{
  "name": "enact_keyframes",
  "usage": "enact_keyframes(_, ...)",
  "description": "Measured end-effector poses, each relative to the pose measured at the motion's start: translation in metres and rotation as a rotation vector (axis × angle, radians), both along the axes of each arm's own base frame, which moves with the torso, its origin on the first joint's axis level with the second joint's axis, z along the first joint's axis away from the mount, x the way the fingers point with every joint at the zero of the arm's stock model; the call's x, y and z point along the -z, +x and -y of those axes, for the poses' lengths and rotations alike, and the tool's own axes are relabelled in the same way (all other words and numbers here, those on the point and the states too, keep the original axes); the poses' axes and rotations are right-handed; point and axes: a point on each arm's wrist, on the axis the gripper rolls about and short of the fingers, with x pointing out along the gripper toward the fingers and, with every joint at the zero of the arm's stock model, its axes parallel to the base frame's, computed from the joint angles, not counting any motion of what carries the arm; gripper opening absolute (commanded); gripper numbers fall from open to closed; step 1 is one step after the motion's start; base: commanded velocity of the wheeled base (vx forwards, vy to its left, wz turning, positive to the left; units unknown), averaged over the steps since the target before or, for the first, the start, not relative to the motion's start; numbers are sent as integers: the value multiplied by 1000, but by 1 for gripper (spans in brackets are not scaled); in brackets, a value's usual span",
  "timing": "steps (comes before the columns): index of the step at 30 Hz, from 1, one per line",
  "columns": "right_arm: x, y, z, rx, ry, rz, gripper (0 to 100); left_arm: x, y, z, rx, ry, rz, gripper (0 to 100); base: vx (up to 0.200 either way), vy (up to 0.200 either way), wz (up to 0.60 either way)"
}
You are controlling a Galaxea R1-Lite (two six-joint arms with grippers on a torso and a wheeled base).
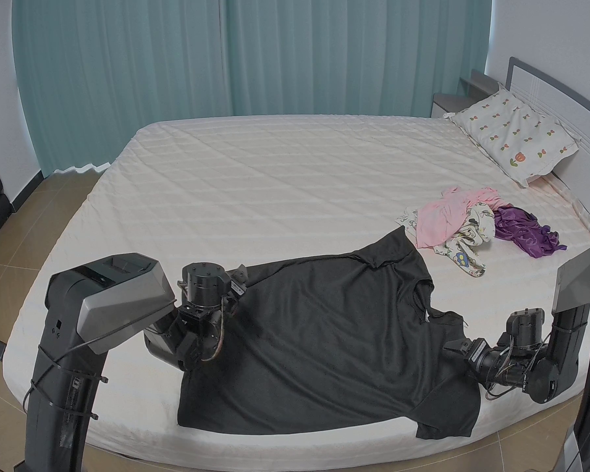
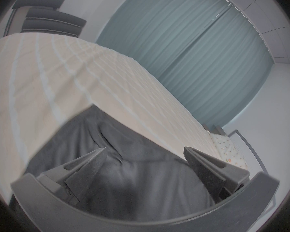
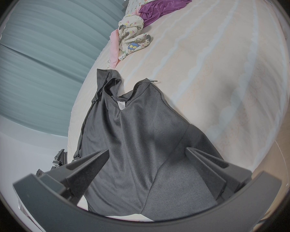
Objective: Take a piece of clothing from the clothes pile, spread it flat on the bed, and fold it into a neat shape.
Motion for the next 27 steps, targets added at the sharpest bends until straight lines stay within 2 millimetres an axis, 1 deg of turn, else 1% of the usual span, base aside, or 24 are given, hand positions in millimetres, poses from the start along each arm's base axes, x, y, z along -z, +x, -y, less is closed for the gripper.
enact_keyframes(6,1,0,-2,-5,0,-1,100,2,-14,26,108,-17,-16,100,0,0,0)
enact_keyframes(9,1,0,-2,-6,-1,-3,100,4,-20,36,147,-18,-16,100,0,0,0)
enact_keyframes(14,2,0,-3,-10,-1,-5,100,9,-16,37,150,-10,-16,100,0,0,0)
enact_keyframes(17,2,0,-3,-10,-1,-5,100,15,-15,39,162,26,-28,100,0,0,0)
enact_keyframes(20,2,0,-3,-11,-1,-6,100,21,-13,38,148,57,-33,100,0,0,0)
enact_keyframes(24,2,0,-3,-11,-1,-6,100,25,-8,32,104,71,-32,100,0,0,0)
enact_keyframes(27,2,0,-3,-11,-1,-6,100,25,-1,22,54,78,-25,100,0,0,0)
